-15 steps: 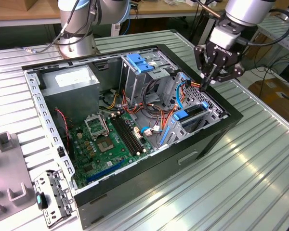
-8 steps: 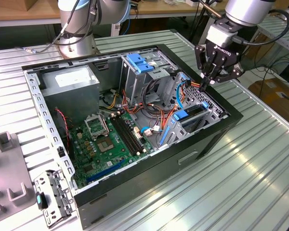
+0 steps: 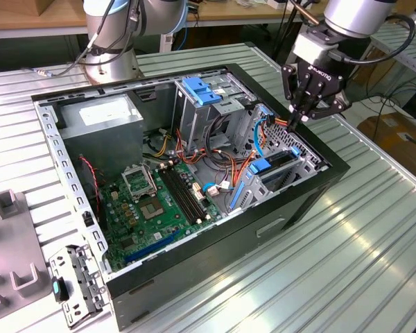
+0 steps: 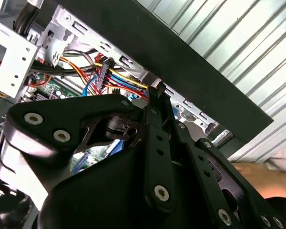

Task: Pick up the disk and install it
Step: 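Insert the first disk wire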

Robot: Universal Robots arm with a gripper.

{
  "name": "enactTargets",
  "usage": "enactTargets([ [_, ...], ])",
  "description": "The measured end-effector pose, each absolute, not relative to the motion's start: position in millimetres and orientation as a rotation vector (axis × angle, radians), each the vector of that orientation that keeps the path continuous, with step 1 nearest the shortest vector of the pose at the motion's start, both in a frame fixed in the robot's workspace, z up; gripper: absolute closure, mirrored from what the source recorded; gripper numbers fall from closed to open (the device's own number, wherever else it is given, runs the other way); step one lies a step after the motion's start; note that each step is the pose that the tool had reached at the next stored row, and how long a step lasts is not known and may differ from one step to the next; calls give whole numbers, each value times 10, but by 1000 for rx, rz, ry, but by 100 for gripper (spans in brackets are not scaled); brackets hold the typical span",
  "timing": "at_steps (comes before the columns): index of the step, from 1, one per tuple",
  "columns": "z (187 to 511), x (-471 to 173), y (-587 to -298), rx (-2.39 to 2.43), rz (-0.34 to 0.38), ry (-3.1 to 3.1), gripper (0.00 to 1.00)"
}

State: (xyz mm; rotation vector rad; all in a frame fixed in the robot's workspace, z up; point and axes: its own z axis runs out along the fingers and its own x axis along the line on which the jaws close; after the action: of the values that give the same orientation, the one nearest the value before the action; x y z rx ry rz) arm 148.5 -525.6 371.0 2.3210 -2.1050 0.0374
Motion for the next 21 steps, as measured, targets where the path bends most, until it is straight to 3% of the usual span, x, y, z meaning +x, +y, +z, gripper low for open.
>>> enactTargets([
  [21, 3691, 1208, -5264, 2230, 36, -2202, 84],
])
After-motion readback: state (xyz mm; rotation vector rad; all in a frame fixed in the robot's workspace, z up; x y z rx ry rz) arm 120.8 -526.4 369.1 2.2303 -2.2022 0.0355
